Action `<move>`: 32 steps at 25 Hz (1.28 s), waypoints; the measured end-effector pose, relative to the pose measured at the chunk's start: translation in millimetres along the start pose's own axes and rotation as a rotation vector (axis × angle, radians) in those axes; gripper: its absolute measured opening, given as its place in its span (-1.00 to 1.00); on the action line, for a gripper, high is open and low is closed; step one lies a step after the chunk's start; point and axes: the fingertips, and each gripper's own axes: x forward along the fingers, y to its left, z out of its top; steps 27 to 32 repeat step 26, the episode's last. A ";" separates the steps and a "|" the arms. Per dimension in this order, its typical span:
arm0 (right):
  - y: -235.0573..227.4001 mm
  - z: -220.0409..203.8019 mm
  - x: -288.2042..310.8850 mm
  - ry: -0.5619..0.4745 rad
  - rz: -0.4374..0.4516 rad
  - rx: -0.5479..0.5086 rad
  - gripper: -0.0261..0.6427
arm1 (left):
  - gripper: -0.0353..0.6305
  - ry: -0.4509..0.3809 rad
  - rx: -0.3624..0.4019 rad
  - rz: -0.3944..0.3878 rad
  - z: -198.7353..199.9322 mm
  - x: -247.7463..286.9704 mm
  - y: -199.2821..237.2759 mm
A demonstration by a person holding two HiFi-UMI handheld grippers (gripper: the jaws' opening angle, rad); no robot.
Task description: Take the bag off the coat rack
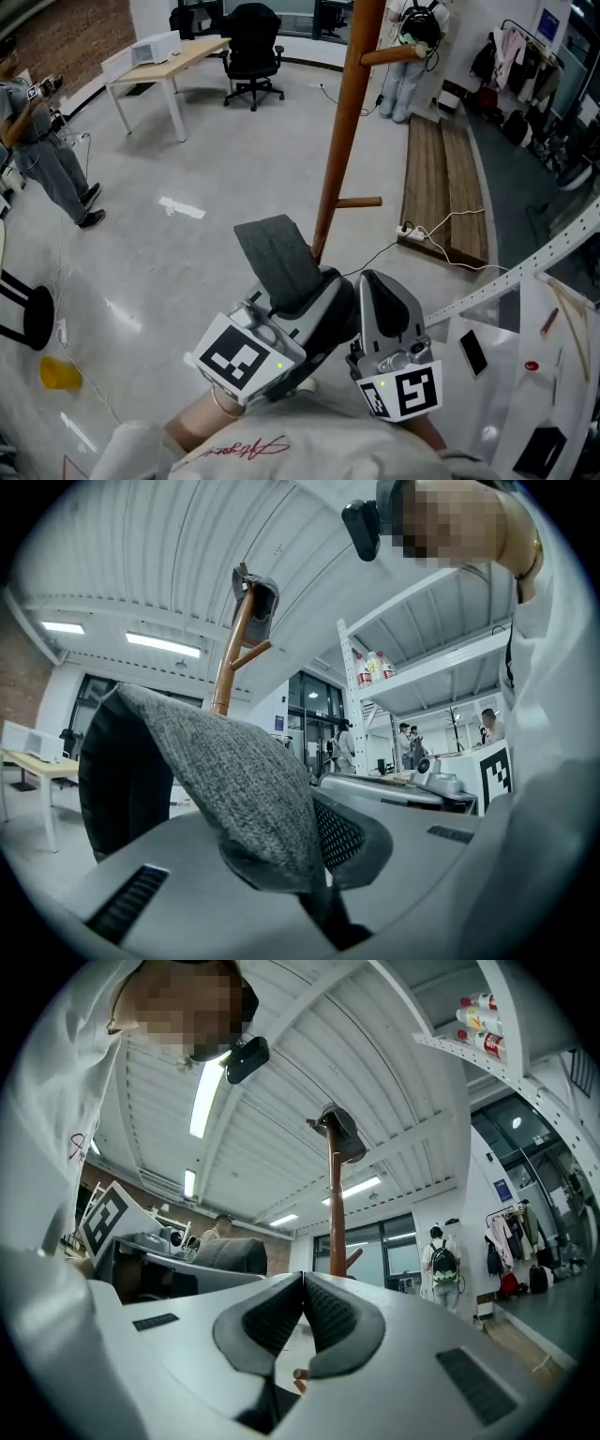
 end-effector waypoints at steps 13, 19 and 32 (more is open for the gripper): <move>0.6 -6.5 2.7 0.025 -0.017 0.011 -0.86 | -0.83 0.004 -0.022 -0.013 -4.0 -1.3 5.5; 5.1 -7.5 6.9 0.031 -0.015 -0.022 -0.86 | -0.83 0.001 -0.031 -0.008 -3.8 -3.6 7.9; 9.3 -8.1 10.7 0.042 -0.009 -0.041 -0.86 | -0.83 0.004 -0.026 -0.017 -3.1 -5.3 7.1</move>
